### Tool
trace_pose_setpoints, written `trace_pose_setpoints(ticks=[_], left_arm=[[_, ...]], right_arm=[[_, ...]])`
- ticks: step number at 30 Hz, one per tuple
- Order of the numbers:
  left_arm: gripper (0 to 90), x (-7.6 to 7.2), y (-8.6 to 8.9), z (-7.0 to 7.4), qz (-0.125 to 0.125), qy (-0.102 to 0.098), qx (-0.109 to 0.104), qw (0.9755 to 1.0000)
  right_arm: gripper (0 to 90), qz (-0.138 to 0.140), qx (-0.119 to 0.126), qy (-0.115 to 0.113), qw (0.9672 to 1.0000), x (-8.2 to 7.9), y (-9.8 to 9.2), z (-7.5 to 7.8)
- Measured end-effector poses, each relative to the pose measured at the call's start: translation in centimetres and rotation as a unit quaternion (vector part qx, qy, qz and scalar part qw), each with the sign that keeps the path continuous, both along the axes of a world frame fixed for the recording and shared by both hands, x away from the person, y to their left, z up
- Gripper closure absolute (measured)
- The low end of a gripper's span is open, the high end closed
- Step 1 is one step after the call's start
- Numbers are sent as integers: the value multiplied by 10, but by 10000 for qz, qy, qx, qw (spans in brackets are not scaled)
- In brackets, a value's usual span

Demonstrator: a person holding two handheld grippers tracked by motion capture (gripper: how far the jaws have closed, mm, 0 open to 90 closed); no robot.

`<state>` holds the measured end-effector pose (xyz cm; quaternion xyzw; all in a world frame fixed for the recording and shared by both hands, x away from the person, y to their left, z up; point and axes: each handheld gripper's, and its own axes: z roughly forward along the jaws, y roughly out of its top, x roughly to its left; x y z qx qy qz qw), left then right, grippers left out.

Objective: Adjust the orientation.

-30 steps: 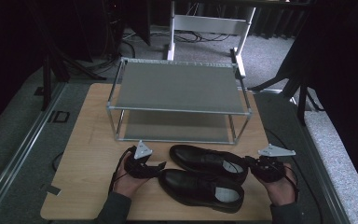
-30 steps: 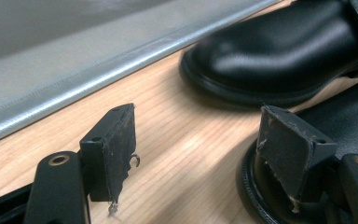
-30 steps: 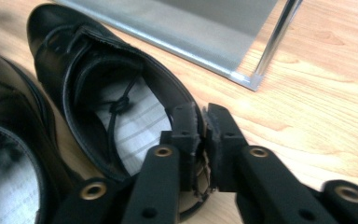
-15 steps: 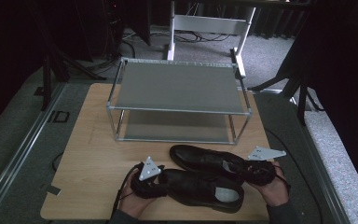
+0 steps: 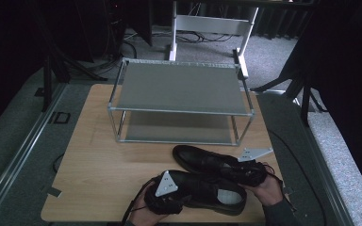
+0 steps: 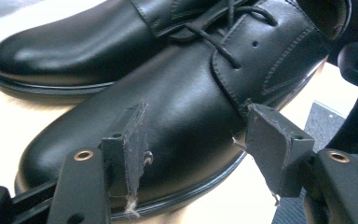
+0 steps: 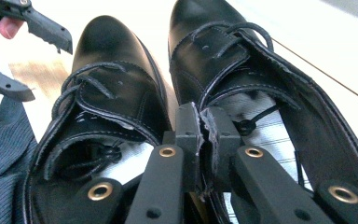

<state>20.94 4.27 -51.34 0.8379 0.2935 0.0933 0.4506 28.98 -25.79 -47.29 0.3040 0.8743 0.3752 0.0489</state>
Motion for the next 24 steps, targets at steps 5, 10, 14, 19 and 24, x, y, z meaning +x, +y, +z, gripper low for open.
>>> trace_pose_setpoints(ticks=[5,10,14,19,24], left_arm=[[429,-4,-5,-6,-118,83,94,9999],[430,-6,-6,-8,-143,88,103,9998],[426,-6,-4,-7,-78,65,90,9999],[420,-4,2,-4,23,13,78,10000],[416,-2,9,-2,166,-12,64,9998]], right_arm=[[640,-139,119,-205,9996,-2,-10,7],[495,-100,89,-360,9993,-11,-22,18],[436,62,-61,-300,9995,-19,-32,15],[382,249,-289,-248,9990,-23,-38,10],[360,354,-367,-236,9984,-21,-36,10]])
